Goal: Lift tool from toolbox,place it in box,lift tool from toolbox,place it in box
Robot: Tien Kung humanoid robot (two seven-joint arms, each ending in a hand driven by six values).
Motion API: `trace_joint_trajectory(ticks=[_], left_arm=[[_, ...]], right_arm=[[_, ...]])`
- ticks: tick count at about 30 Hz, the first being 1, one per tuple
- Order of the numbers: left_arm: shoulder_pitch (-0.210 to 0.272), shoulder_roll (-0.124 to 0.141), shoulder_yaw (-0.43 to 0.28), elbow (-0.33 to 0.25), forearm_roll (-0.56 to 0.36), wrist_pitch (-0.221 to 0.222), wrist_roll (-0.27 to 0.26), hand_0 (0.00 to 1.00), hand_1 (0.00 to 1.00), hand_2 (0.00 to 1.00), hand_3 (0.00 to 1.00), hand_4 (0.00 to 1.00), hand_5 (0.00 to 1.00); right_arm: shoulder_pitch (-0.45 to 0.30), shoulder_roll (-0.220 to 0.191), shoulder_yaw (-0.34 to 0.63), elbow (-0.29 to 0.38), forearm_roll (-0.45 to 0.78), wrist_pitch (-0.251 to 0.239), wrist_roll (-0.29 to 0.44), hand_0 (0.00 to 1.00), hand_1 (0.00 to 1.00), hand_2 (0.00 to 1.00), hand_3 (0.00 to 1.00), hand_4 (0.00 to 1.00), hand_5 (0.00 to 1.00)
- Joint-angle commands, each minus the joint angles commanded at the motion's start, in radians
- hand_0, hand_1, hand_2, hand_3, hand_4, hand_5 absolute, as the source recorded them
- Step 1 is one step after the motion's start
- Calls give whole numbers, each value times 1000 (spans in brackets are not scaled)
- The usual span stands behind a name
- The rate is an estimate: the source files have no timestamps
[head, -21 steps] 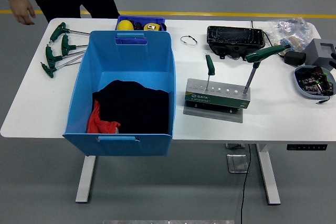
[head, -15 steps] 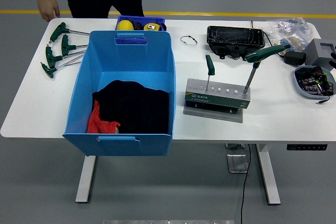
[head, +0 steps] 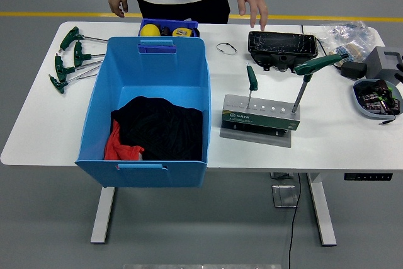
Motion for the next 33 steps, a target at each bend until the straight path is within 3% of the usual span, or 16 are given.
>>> trace_joint_trajectory(ticks=[11, 15, 26, 33], left_arm=[[2, -1, -40, 0, 41, 2, 9, 557, 559, 581, 719, 729, 696], [2, 0, -13, 0, 14, 0, 4, 557, 558, 580, 719, 729, 697], [1, -2, -95, 0, 103, 5, 23, 548, 557, 578, 717, 728, 696], [2, -3, -83, 0, 89, 5, 22, 550, 557, 578, 716, 727, 696]], right_arm=[[0, 3, 1, 0, 0, -1, 0, 888, 834, 840, 842, 998, 941], [1, 4, 2, 0, -1, -1, 0, 888, 835, 840, 842, 998, 941], [2, 5, 7, 4, 4, -6, 2, 888, 834, 839, 842, 998, 945], [4, -6, 7, 17, -39, -10, 9, 889, 836, 844, 849, 998, 941]])
